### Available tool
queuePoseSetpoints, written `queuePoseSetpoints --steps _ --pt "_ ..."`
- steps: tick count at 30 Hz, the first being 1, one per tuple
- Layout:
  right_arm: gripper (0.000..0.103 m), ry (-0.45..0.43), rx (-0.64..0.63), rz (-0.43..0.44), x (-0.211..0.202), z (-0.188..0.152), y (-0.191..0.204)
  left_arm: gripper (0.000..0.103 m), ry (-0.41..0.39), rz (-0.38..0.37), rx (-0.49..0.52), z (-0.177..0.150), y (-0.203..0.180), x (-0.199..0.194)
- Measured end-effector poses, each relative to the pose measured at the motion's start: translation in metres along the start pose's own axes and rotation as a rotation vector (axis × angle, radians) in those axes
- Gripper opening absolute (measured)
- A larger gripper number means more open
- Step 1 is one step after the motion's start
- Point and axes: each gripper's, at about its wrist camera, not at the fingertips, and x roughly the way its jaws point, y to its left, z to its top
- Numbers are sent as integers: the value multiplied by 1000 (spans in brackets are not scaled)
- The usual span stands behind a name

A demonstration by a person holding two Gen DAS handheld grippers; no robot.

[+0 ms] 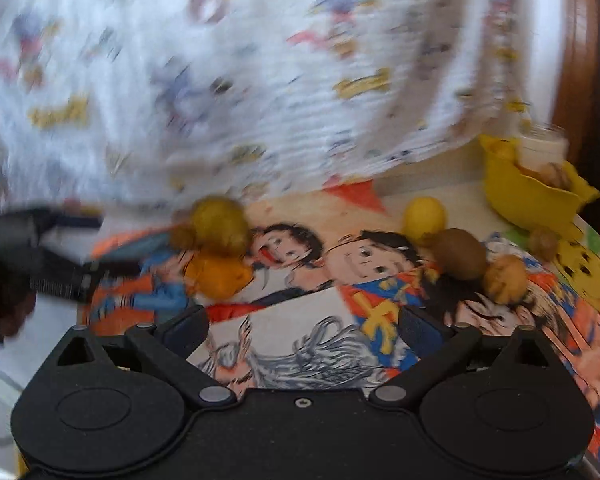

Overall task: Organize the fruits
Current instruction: 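Grasp another small brown fruit with the left gripper while the right gripper grasps the orange mandarin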

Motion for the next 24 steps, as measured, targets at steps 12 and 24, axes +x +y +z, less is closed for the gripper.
queuePoseSetpoints --steps 12,24 --pt "77 23 -163 37 53 4 40 88 22 -41 -97 6 -1 29" --pt "59 11 -178 59 83 13 53 65 32 -55 -224 13 9 51"
